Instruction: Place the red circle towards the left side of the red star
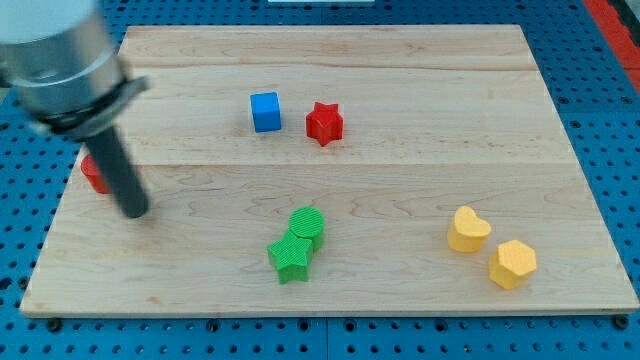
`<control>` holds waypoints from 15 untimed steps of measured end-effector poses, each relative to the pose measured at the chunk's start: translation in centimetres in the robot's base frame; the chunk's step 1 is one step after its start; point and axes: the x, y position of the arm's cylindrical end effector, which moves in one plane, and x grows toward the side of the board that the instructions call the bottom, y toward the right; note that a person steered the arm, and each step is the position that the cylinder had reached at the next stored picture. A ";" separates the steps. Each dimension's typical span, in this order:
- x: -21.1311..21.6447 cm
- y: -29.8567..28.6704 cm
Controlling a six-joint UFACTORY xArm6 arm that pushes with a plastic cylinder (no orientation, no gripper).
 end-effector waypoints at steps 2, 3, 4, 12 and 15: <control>-7.7 -0.6; -8.2 8.7; -8.3 15.8; -21.9 15.8; -27.6 19.1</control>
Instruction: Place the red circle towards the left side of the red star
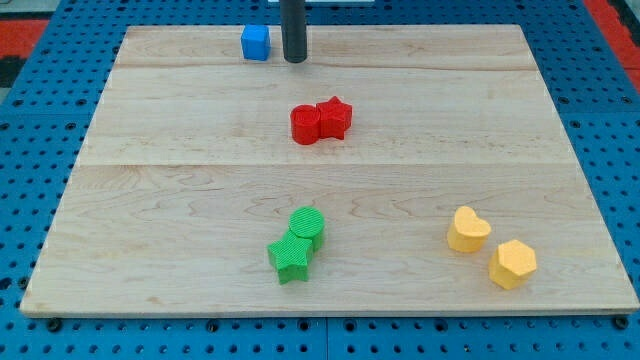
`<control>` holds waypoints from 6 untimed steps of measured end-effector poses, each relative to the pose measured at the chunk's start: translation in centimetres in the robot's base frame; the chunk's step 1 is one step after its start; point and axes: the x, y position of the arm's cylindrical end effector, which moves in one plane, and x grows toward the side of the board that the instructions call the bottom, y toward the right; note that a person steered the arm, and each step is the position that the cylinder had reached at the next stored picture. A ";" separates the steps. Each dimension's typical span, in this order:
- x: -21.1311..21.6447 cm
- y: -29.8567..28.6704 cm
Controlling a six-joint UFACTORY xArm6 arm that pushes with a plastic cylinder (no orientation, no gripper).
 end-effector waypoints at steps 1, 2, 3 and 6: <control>-4.2 -1.7; -3.0 -8.2; -2.4 -4.8; -0.3 -14.6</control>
